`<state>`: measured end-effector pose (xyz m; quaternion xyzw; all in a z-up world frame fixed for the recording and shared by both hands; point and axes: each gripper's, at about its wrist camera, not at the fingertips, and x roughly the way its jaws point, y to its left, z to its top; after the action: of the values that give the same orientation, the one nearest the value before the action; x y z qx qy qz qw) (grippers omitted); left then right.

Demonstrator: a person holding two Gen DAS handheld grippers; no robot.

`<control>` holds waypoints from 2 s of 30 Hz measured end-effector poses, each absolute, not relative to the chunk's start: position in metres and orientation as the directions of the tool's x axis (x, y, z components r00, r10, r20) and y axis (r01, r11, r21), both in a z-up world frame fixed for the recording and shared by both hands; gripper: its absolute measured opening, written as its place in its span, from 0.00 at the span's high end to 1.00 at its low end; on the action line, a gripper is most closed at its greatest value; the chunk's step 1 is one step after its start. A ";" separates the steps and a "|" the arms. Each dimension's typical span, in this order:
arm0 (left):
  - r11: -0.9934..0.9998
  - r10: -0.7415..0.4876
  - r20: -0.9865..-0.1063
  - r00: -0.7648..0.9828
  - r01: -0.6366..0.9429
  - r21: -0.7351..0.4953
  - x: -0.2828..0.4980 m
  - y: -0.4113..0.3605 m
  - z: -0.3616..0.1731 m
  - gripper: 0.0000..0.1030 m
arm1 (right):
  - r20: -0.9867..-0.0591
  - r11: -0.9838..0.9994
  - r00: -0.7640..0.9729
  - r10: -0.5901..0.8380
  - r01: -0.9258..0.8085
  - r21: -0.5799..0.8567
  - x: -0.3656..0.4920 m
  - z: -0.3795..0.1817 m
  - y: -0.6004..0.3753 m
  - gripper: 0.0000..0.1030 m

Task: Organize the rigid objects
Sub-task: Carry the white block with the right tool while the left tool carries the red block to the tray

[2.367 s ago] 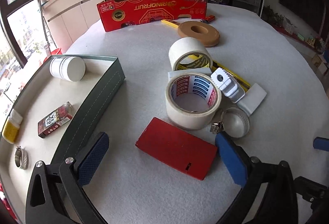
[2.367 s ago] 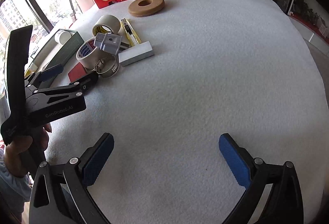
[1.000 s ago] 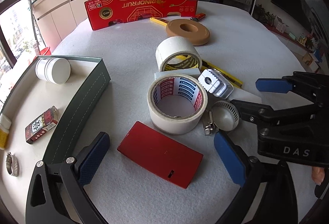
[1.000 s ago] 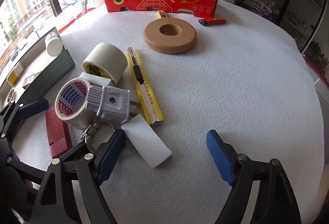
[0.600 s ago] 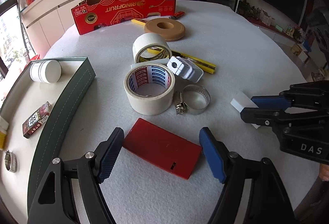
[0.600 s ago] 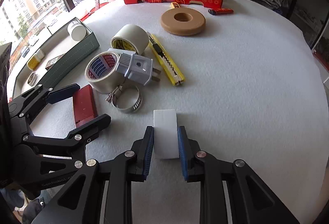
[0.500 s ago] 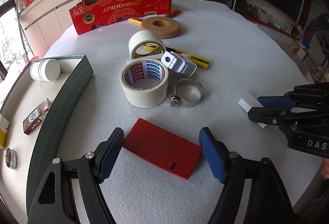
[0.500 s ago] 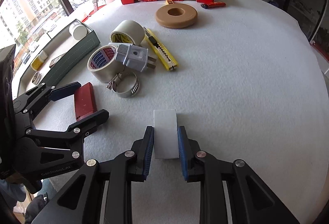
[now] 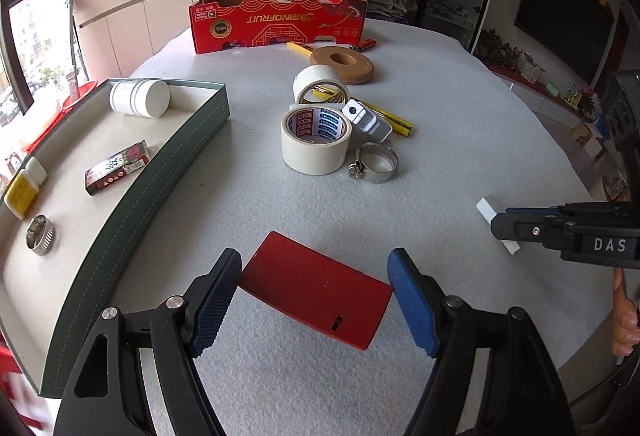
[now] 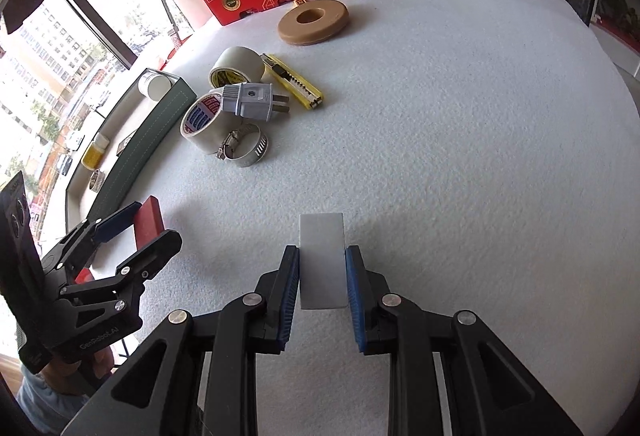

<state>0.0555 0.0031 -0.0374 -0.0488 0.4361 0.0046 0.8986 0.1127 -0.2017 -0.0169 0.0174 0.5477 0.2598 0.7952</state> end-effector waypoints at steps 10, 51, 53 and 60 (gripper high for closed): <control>0.976 0.015 -0.744 0.668 -0.170 -0.133 0.027 0.035 -0.012 0.24 | -0.840 0.834 0.268 0.472 -0.444 0.327 0.098 0.007 -0.174 0.76; 0.739 0.475 -0.666 0.575 -0.671 -0.052 0.004 0.193 0.050 0.24 | -0.760 0.590 0.239 0.605 -0.776 0.225 0.110 0.087 0.079 0.76; 0.739 0.468 -0.676 0.569 -0.672 -0.054 0.007 0.195 0.045 0.24 | -0.766 0.590 0.236 0.597 -0.776 0.221 0.112 0.083 0.081 0.76; 0.738 0.457 -0.695 0.555 -0.673 -0.053 0.015 0.202 0.035 0.24 | -0.786 0.594 0.224 0.576 -0.776 0.214 0.119 0.073 0.091 0.76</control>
<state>0.0145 0.2024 0.0346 -0.1587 0.3410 0.3256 0.8675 0.1187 0.0911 0.0732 -0.1122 0.4442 0.4364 0.7744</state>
